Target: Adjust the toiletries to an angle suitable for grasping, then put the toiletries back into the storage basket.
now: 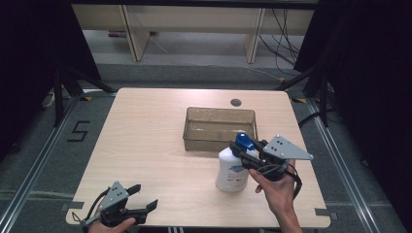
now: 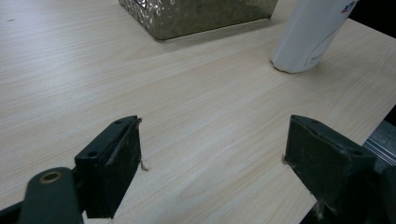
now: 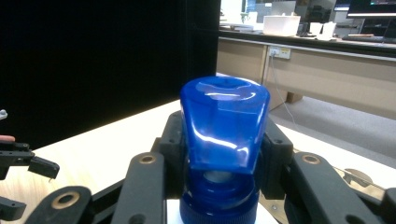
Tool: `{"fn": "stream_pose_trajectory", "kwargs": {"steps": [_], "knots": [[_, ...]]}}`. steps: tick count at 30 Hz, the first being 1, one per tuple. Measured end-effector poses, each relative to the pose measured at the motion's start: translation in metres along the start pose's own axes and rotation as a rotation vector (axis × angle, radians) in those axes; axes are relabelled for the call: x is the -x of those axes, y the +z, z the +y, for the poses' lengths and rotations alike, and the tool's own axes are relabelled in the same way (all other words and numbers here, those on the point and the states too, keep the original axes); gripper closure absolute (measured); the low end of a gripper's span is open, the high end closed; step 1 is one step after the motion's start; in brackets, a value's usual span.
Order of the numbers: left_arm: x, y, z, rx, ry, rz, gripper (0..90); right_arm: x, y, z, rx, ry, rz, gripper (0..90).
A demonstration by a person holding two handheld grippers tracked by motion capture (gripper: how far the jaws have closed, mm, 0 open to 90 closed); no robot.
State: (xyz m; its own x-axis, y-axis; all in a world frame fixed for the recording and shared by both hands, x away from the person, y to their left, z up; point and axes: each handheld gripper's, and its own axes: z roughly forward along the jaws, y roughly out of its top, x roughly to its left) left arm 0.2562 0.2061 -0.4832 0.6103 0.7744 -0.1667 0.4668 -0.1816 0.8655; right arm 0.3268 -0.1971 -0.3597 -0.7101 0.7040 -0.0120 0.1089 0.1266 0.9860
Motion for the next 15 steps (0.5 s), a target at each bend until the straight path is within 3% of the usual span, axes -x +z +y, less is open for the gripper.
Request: {"fn": "stream_pose_trajectory", "kwargs": {"steps": [4,8,10,15], "knots": [[0.0,0.001,0.0,0.01,-0.001,-0.005,18.0,0.0,0.0,0.0,-0.001,0.03,0.009,62.5],[0.0,0.0,0.0,0.001,0.0,0.003,18.3,0.003,-0.001,0.005,0.027,0.022,0.008,64.6],[-0.001,0.0,-0.001,0.01,-0.001,-0.006,18.3,0.002,-0.004,0.008,0.029,0.049,0.016,65.6],[0.001,0.0,0.0,0.01,0.003,-0.001,18.5,0.003,-0.003,0.016,0.034,0.013,0.01,65.8]]}}
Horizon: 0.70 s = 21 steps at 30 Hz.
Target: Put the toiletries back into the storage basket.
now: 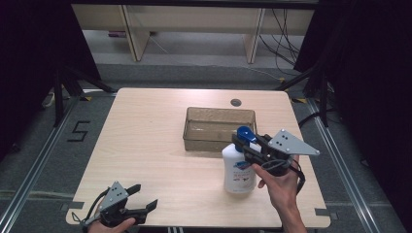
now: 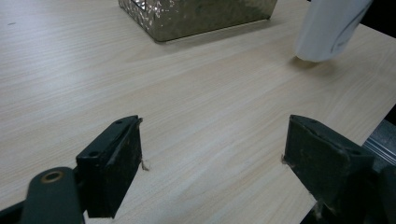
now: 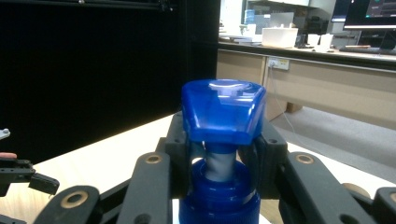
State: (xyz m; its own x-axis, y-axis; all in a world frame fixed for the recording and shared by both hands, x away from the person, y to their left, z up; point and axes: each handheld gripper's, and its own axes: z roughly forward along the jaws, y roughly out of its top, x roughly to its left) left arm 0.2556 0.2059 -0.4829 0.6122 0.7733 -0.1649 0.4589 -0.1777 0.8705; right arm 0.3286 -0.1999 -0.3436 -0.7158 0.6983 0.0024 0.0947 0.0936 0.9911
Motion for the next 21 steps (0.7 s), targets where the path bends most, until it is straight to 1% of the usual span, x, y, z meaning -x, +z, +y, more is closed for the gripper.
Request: {"fn": "stream_pose_trajectory", "kwargs": {"steps": [1,2,3,4,5,6,7,9,10,11,12,13,14,15,16,17,18,20,21], "knots": [[0.0,0.001,-0.001,0.0,0.005,-0.01,18.6,0.0,0.0,0.001,-0.004,-0.002,0.0,65.8],[0.001,0.0,-0.001,0.0,0.0,-0.009,18.9,0.001,0.001,0.003,0.007,-0.01,-0.004,65.8],[0.0,0.0,-0.001,0.001,0.001,-0.006,18.9,0.0,0.002,0.004,0.015,0.012,0.003,65.8],[0.0,-0.001,-0.002,0.005,-0.003,-0.003,18.8,0.001,0.002,0.006,0.009,0.016,-0.005,65.8],[-0.001,-0.002,-0.002,-0.001,0.006,0.0,18.9,0.002,0.003,0.007,0.023,0.002,0.002,65.8],[-0.001,-0.002,-0.003,0.003,-0.002,0.001,18.9,0.003,0.004,0.009,0.027,0.004,0.001,65.8],[-0.001,-0.002,-0.003,0.011,-0.008,-0.005,18.8,0.002,0.005,0.01,0.021,0.027,0.01,65.8],[-0.001,-0.002,-0.002,0.011,-0.008,-0.005,18.8,0.003,0.006,0.011,0.021,0.032,0.014,65.8],[-0.001,-0.002,-0.002,0.006,0.002,-0.007,18.9,0.004,0.008,0.014,0.027,0.024,0.014,65.8],[-0.001,-0.002,-0.002,0.006,0.002,-0.007,18.9,0.004,0.008,0.014,0.027,0.024,0.014,65.8],[0.0,-0.001,-0.002,0.001,-0.003,-0.008,18.9,0.004,0.009,0.015,0.022,0.043,0.024,65.8],[0.0,-0.001,-0.002,-0.003,0.005,-0.012,18.9,0.005,0.009,0.016,0.02,0.044,0.02,65.8],[0.0,-0.001,-0.002,-0.004,0.005,-0.009,18.9,0.007,0.01,0.018,0.034,0.03,0.016,65.8],[0.0,-0.001,-0.002,0.004,-0.004,-0.011,18.9,0.01,0.01,0.021,0.027,0.036,0.016,65.8],[-0.001,-0.001,-0.003,-0.002,0.001,-0.007,18.9,0.011,0.011,0.022,0.036,0.034,0.013,65.8],[0.0,-0.002,-0.003,-0.003,-0.002,0.0,18.9,0.013,0.011,0.023,0.036,0.034,0.016,65.8],[-0.001,-0.002,-0.003,-0.002,-0.003,0.0,18.9,0.015,0.012,0.025,0.039,0.042,0.015,65.8],[-0.001,-0.002,-0.002,-0.002,-0.002,-0.001,18.9,0.017,0.012,0.029,0.029,0.056,0.018,65.8],[0.0,-0.001,-0.003,-0.004,-0.001,-0.004,18.9,0.017,0.012,0.032,0.037,0.058,0.007,65.8]]}}
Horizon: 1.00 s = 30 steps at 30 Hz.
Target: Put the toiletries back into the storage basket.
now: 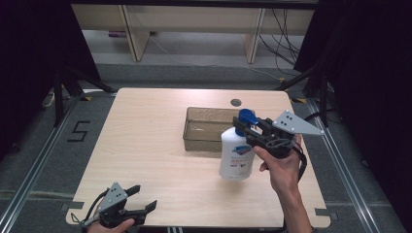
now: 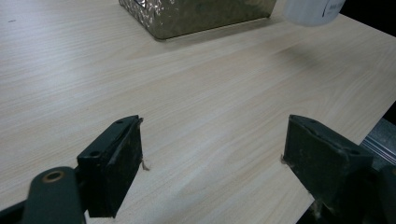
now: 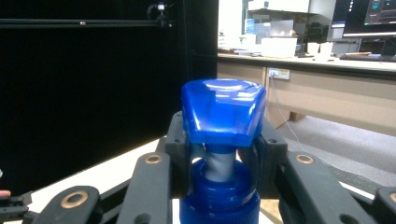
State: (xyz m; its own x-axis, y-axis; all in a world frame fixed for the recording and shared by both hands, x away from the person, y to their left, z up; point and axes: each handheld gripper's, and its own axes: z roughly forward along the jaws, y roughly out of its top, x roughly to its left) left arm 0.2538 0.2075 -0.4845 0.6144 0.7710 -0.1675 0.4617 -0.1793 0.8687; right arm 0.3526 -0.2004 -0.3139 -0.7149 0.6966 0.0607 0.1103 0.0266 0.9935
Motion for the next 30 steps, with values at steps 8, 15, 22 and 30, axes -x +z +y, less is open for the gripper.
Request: {"fn": "stream_pose_trajectory", "kwargs": {"steps": [8,15,22,30], "knots": [[0.0,0.0,0.0,0.003,0.001,0.0,18.9,0.011,0.004,0.023,0.002,-0.017,-0.015,65.8],[0.0,0.0,0.0,0.004,0.0,0.002,18.9,0.023,0.01,0.036,0.004,0.0,-0.037,65.8],[0.0,-0.001,0.0,-0.004,0.001,0.005,18.9,0.032,0.014,0.044,0.016,-0.003,-0.053,65.8],[-0.002,-0.001,0.0,0.001,0.017,-0.004,18.9,0.046,0.02,0.054,0.025,0.008,-0.079,65.8]]}}
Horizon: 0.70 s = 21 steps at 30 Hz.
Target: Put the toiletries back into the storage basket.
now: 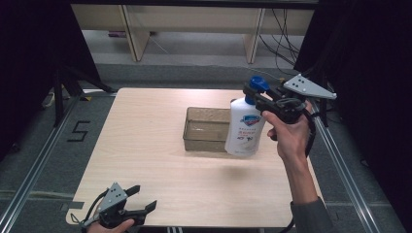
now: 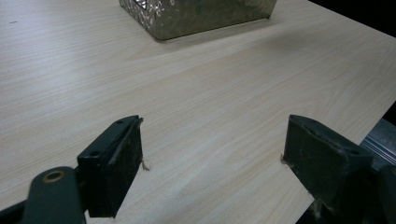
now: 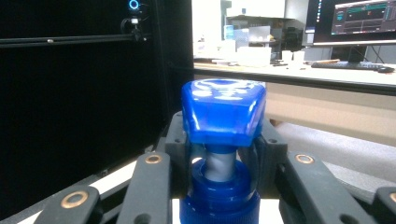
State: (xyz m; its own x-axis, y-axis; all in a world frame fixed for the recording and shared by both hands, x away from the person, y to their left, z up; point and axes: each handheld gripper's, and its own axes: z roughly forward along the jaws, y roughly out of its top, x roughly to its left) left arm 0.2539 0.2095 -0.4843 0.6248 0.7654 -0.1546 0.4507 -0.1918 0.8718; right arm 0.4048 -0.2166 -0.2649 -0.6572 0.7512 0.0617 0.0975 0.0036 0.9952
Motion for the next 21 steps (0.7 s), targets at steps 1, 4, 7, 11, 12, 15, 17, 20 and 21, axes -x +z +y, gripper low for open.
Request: {"fn": "stream_pose_trajectory", "kwargs": {"steps": [1,4,7,11,12,15,17,20,21], "knots": [[0.0,-0.001,0.0,-0.014,0.007,0.007,18.9,0.001,0.001,0.001,-0.001,0.002,0.001,65.8],[0.001,0.0,0.0,-0.01,-0.002,0.006,19.0,0.003,0.004,0.002,-0.012,0.005,-0.005,65.8],[0.0,-0.001,0.0,-0.011,0.005,0.004,19.0,0.01,0.011,0.004,-0.012,0.004,-0.019,65.8],[0.001,0.0,0.0,-0.006,-0.004,0.0,19.0,0.019,0.02,0.005,-0.018,0.021,-0.044,65.8],[0.002,0.001,0.0,0.0,-0.011,0.0,19.0,0.021,0.022,0.004,-0.017,0.021,-0.047,65.8],[0.002,0.001,0.0,0.011,-0.014,-0.01,19.0,0.027,0.028,0.003,-0.02,0.036,-0.065,65.8],[0.003,0.001,0.0,-0.003,-0.01,0.0,19.0,0.032,0.032,0.003,-0.013,0.032,-0.079,65.8],[0.005,0.001,0.0,-0.001,-0.006,-0.011,19.0,0.035,0.035,0.002,-0.01,0.038,-0.088,65.8],[0.005,0.001,0.001,-0.005,-0.002,-0.008,19.0,0.039,0.038,0.001,-0.009,0.031,-0.097,65.8]]}}
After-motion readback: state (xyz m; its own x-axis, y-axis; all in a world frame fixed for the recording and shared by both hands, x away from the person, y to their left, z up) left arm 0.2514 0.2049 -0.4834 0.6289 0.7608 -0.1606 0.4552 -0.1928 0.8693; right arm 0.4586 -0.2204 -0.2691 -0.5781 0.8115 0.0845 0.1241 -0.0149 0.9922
